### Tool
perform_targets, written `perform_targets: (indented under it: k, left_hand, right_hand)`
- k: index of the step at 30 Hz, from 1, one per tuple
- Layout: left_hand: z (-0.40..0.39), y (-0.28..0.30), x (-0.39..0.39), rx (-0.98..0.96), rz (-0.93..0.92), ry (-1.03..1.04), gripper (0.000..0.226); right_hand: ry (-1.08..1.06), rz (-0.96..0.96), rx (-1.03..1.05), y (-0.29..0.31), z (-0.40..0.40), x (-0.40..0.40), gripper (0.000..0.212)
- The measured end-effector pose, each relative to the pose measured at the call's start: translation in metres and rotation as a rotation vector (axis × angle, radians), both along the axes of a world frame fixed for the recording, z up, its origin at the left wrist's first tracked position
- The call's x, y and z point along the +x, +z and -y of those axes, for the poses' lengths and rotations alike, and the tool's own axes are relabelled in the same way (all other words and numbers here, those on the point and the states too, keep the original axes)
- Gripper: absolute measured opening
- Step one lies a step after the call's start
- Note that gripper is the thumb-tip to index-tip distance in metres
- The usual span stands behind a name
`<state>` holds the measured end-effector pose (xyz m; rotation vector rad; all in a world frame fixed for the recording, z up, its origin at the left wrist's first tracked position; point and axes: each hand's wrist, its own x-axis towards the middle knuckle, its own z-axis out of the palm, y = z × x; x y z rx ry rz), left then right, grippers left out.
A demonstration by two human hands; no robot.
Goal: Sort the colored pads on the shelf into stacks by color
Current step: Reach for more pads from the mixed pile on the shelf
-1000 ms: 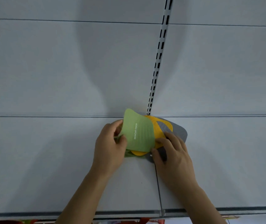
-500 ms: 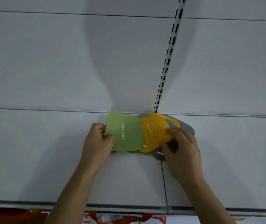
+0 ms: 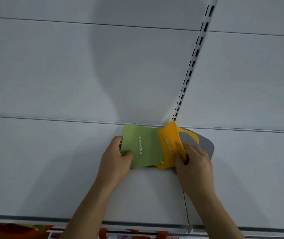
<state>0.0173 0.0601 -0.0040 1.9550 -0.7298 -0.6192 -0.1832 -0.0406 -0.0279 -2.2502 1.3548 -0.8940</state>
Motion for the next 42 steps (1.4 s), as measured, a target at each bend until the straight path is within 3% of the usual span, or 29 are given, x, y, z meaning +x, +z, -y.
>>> perform_targets:
  k: [4,8,10,12,15,22,27,34,42]
  left_hand:
    - [-0.001,0.000,0.000,-0.022,0.011,0.004,0.020]
    - [-0.001,0.000,0.001,-0.009,0.009,-0.014,0.021]
    - [0.000,0.000,0.001,0.001,-0.005,-0.033,0.021]
    - [0.001,0.000,0.001,0.003,-0.015,-0.027,0.021]
    - [0.001,-0.001,0.001,-0.003,-0.011,-0.028,0.021]
    - [-0.003,0.008,-0.002,-0.164,-0.019,-0.020,0.020]
    - [-0.003,0.023,-0.009,-0.279,-0.075,-0.089,0.016]
    - [0.009,0.018,-0.034,-0.312,-0.196,-0.163,0.023]
    - [0.023,0.017,-0.100,-0.325,-0.266,-0.292,0.026]
  right_hand:
    - [-0.058,0.298,0.128,0.022,0.007,-0.005,0.028]
    - [-0.225,0.598,0.126,0.041,0.009,-0.013,0.009]
    - [-0.238,0.536,0.158,0.035,0.012,-0.008,0.021]
    - [-0.184,0.338,0.191,0.020,0.011,-0.003,0.031]
    - [-0.134,0.168,0.147,0.005,0.010,-0.001,0.021]
    - [-0.252,0.496,0.093,0.035,0.005,-0.012,0.017]
    - [-0.288,0.415,0.150,0.031,0.002,-0.031,0.016]
    - [-0.246,0.288,0.307,0.032,-0.030,-0.066,0.046]
    - [-0.474,0.293,0.190,0.029,-0.066,-0.138,0.014]
